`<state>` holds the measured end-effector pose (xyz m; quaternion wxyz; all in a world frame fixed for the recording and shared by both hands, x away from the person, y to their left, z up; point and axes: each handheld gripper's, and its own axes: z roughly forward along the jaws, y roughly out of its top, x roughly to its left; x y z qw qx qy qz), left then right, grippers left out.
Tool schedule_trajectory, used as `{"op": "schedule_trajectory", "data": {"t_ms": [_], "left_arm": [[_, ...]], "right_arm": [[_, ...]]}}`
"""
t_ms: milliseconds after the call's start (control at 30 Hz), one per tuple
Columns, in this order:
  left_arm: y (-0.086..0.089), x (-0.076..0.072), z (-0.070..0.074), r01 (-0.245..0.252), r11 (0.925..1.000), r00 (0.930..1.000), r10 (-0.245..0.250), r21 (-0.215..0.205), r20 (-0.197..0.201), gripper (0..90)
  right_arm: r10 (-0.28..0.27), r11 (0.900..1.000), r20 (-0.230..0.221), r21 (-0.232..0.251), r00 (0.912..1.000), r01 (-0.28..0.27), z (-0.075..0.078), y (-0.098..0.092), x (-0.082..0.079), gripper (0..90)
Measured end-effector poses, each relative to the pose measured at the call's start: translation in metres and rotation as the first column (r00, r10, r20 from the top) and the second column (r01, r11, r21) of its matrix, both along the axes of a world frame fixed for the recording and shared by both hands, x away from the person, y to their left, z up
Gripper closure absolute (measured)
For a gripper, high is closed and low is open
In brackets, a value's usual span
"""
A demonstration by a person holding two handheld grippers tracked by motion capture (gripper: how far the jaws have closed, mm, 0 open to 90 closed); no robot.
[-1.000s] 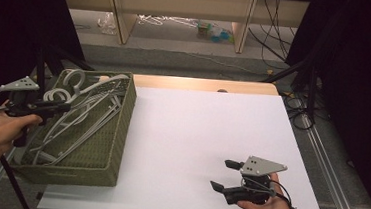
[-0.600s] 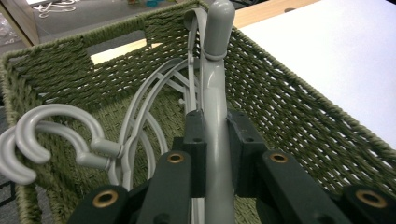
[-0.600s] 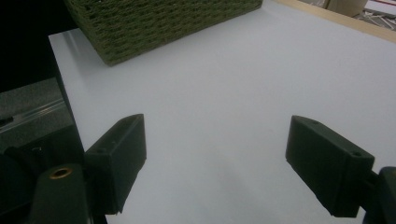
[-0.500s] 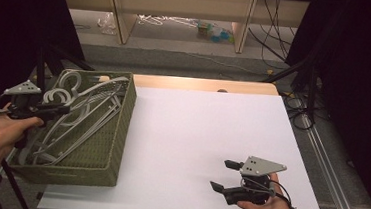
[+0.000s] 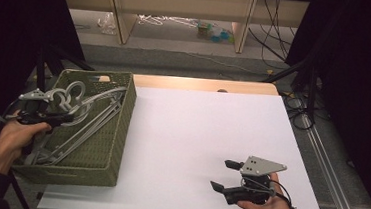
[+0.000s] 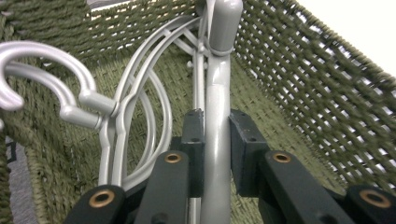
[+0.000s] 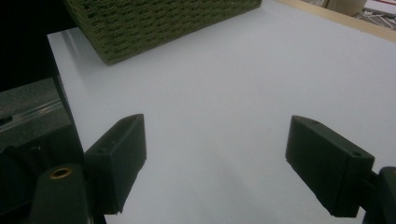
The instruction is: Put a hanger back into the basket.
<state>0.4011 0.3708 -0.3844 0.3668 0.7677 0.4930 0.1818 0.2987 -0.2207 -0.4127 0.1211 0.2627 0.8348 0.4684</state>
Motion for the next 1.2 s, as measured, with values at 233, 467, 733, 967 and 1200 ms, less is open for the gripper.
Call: {"op": "schedule_trajectory", "data": {"t_ms": [233, 467, 733, 967, 1200], "left_arm": [[0.006, 0.0, -0.008, -0.064, 0.9976, 0.9978, 0.065, -0.028, 0.015, 75.7], [0.009, 0.003, -0.01, -0.129, 0.9904, 0.9916, 0.129, 0.05, 0.005, 74.0], [0.015, 0.004, -0.015, -0.186, 0.9803, 0.9823, 0.187, 0.067, -0.015, 69.5], [0.021, 0.006, -0.021, -0.229, 0.9717, 0.9724, 0.231, 0.057, -0.032, 66.0], [0.021, 0.007, -0.025, -0.238, 0.9681, 0.9678, 0.243, 0.079, -0.066, 62.6]], "right_arm": [[0.0, 1.0, -0.001, 0.002, 1.0, 0.0, 0.0, 0.0, 0.0, 21.3], [0.003, 1.0, 0.005, 0.015, 1.0, -0.003, 0.0, 0.0, 0.0, 21.4], [0.0, 1.0, -0.002, 0.015, 1.0, 0.0, 0.0, 0.0, 0.0, 21.4], [-0.001, 1.0, -0.003, 0.014, 1.0, 0.001, 0.0, 0.0, 0.0, 21.5], [0.001, 1.0, 0.0, 0.014, 1.0, -0.001, 0.0, 0.0, 0.001, 21.6]]}}
